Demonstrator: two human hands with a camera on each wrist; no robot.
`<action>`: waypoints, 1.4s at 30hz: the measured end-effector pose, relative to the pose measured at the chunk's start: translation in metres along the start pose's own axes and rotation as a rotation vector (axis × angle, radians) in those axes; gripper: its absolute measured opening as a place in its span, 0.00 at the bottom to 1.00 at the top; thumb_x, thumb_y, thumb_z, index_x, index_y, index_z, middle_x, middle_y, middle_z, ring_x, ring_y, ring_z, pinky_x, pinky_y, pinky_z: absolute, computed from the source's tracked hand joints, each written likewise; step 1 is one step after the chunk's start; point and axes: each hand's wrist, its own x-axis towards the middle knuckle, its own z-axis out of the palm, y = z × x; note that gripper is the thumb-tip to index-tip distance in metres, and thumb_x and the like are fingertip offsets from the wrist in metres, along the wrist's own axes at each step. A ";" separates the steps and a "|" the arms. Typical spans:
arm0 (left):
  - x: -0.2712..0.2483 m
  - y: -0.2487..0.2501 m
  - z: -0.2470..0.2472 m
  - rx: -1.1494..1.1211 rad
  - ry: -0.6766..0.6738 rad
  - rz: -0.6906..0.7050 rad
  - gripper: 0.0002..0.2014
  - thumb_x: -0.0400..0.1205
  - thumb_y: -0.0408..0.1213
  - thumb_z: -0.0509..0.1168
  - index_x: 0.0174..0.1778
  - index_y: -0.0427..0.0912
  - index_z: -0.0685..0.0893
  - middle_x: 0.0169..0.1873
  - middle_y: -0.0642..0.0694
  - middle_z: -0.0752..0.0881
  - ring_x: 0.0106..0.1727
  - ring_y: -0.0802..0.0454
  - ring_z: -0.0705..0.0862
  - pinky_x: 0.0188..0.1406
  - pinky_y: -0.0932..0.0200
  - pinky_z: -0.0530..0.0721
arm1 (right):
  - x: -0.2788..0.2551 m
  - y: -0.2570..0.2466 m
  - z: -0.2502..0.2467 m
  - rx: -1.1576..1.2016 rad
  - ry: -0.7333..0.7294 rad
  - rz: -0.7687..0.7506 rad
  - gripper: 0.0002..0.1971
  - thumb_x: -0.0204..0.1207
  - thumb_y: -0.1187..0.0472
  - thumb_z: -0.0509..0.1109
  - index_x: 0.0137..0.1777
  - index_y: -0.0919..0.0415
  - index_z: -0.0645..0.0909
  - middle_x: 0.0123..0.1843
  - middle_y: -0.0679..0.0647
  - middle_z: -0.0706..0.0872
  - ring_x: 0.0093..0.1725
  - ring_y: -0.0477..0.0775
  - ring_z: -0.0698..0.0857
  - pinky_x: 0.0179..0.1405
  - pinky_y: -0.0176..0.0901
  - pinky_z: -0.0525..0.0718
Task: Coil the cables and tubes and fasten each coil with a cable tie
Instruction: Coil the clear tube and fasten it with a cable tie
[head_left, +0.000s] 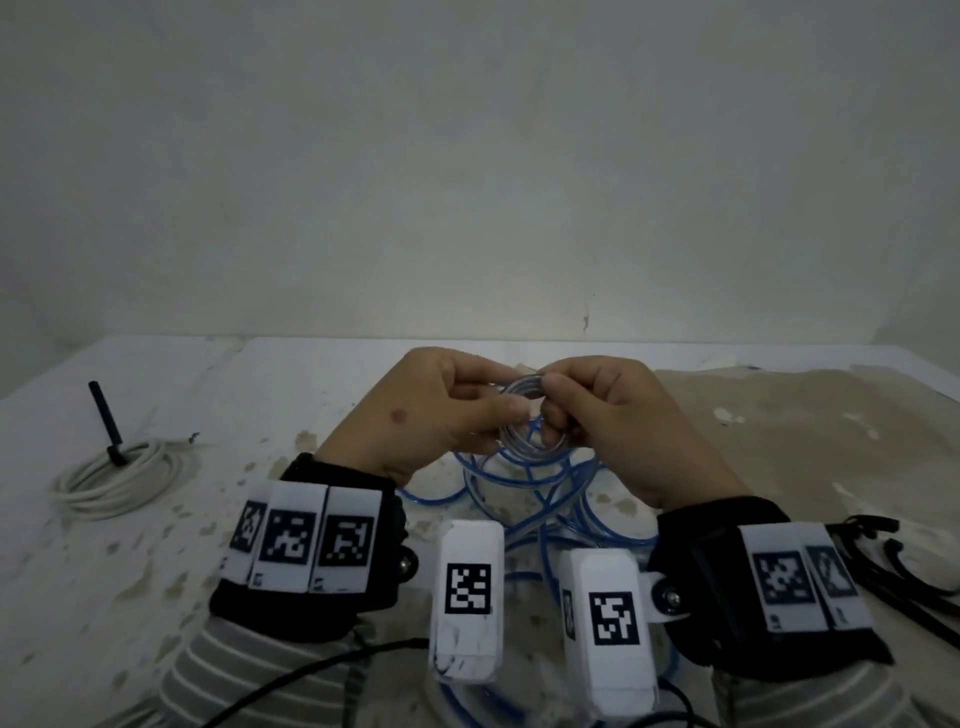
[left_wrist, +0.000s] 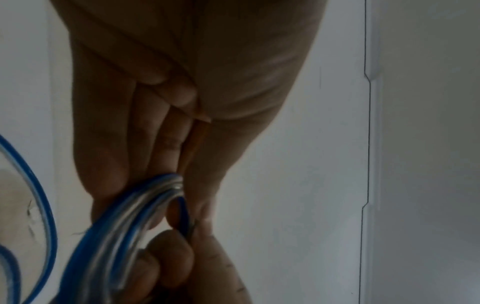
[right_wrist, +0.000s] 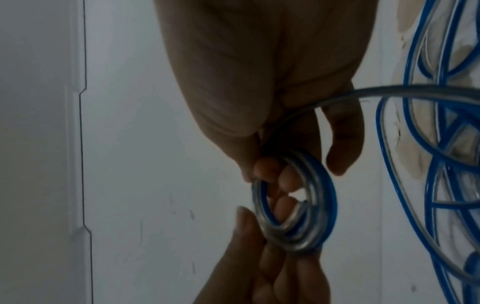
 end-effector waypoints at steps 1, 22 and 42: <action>-0.001 0.001 0.000 -0.005 -0.017 -0.007 0.08 0.68 0.35 0.74 0.42 0.45 0.89 0.34 0.41 0.91 0.35 0.53 0.89 0.36 0.61 0.88 | 0.000 -0.001 0.001 -0.019 0.006 -0.014 0.12 0.81 0.67 0.60 0.40 0.61 0.84 0.22 0.49 0.79 0.28 0.51 0.79 0.31 0.43 0.78; -0.002 0.000 0.013 -0.070 0.007 -0.053 0.05 0.60 0.38 0.75 0.28 0.43 0.86 0.27 0.47 0.89 0.31 0.56 0.88 0.35 0.64 0.85 | 0.000 -0.011 0.003 0.269 0.219 -0.079 0.08 0.76 0.75 0.65 0.44 0.64 0.82 0.26 0.54 0.87 0.18 0.45 0.77 0.23 0.35 0.81; 0.001 0.006 0.008 -0.266 0.247 0.027 0.03 0.75 0.29 0.69 0.36 0.36 0.83 0.23 0.47 0.88 0.25 0.54 0.86 0.24 0.67 0.83 | -0.001 -0.002 -0.005 0.253 0.105 0.000 0.08 0.75 0.63 0.65 0.47 0.63 0.85 0.39 0.58 0.92 0.39 0.55 0.90 0.38 0.44 0.89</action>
